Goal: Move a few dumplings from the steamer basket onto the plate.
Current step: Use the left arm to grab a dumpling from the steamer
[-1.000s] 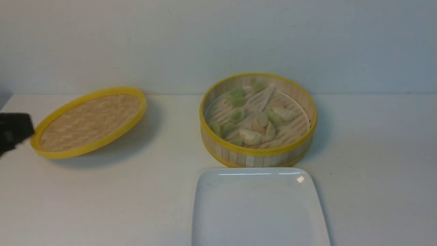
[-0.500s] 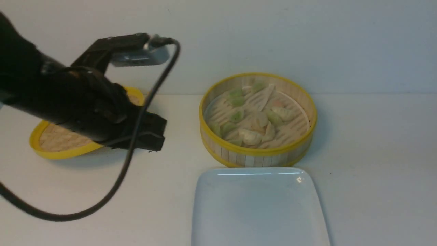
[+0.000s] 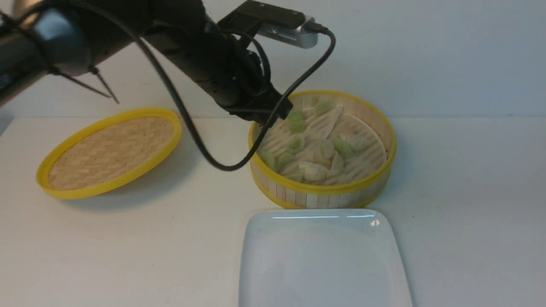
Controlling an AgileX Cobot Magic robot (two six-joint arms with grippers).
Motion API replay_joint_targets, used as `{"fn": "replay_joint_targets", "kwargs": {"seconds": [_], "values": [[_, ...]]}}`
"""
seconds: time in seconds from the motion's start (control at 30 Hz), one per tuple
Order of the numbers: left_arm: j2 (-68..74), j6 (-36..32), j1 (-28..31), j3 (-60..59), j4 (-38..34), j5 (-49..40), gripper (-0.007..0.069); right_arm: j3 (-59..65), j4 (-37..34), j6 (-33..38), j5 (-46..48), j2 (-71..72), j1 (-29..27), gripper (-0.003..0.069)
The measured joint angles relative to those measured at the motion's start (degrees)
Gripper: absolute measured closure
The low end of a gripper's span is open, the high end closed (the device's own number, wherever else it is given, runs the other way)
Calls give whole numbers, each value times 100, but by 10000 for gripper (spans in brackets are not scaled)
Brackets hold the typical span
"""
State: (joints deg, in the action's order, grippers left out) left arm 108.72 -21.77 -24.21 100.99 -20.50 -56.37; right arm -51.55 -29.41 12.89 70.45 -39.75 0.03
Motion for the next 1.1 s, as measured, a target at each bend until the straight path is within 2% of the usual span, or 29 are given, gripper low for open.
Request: {"fn": "replay_joint_targets", "kwargs": {"seconds": [0.13,0.3,0.4,0.47,0.63,0.93,1.1], "values": [[816,-91,0,542,136,63,622,0,-44,0,2,0,0,673],[1546,-204,0,882,528,163,537,0,-60,0,28,0,0,673],[1770,-256,0,935,647,342,459,0,-60,0,34,0,0,673],[1927,-299,0,951,684,678,356,0,-55,0,41,0,0,673],[2056,-438,-47,968,684,1178,239,0,-55,0,89,0,0,673],[2440,-856,-218,981,684,1526,218,0,-55,0,89,0,0,673],[2587,-836,-222,981,728,1631,270,0,-55,0,142,0,0,673]]}}
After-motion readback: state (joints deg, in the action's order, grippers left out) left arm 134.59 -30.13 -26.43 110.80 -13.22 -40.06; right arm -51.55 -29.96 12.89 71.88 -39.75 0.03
